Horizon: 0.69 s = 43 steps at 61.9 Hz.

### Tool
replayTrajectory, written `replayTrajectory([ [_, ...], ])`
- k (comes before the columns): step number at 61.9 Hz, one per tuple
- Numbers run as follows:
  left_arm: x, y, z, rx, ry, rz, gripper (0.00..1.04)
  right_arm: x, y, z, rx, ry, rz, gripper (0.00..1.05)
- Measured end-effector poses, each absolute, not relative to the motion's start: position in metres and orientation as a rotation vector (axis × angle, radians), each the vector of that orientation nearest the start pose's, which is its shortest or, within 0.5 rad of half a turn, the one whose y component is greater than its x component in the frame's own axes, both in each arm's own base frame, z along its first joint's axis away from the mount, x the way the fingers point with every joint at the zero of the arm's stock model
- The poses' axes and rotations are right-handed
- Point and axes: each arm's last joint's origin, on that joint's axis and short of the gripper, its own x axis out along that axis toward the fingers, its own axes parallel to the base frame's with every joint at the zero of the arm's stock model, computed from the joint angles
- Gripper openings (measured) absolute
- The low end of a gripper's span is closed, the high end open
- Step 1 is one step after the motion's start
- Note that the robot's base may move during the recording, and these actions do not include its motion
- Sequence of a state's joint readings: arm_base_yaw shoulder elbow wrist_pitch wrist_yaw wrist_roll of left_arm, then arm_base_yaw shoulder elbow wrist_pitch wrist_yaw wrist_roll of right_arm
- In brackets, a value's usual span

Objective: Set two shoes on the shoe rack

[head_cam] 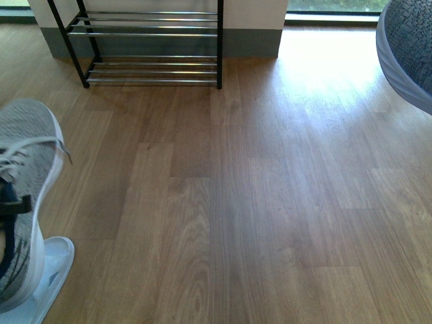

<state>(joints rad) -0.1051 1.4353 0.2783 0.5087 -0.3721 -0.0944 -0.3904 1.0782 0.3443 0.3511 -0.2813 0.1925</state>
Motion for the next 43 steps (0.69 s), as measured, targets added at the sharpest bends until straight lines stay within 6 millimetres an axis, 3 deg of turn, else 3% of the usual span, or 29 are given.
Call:
replayTrajectory([
  [9,0.188,-0.01,0.138,0.042,0.539,0.275,0.03,0.193,-0.071,0.181,0.316,0.351,-0.143,0.01],
  [21,0.149,-0.008,0.165,0.047,0.488,0.289,0.03,0.193,-0.071,0.181,0.316,0.351,-0.143,0.01],
  [43,0.143,-0.008,0.17,0.039,0.448,0.278,0.03,0.193,-0.071,0.181,0.316,0.351,-0.143,0.01],
])
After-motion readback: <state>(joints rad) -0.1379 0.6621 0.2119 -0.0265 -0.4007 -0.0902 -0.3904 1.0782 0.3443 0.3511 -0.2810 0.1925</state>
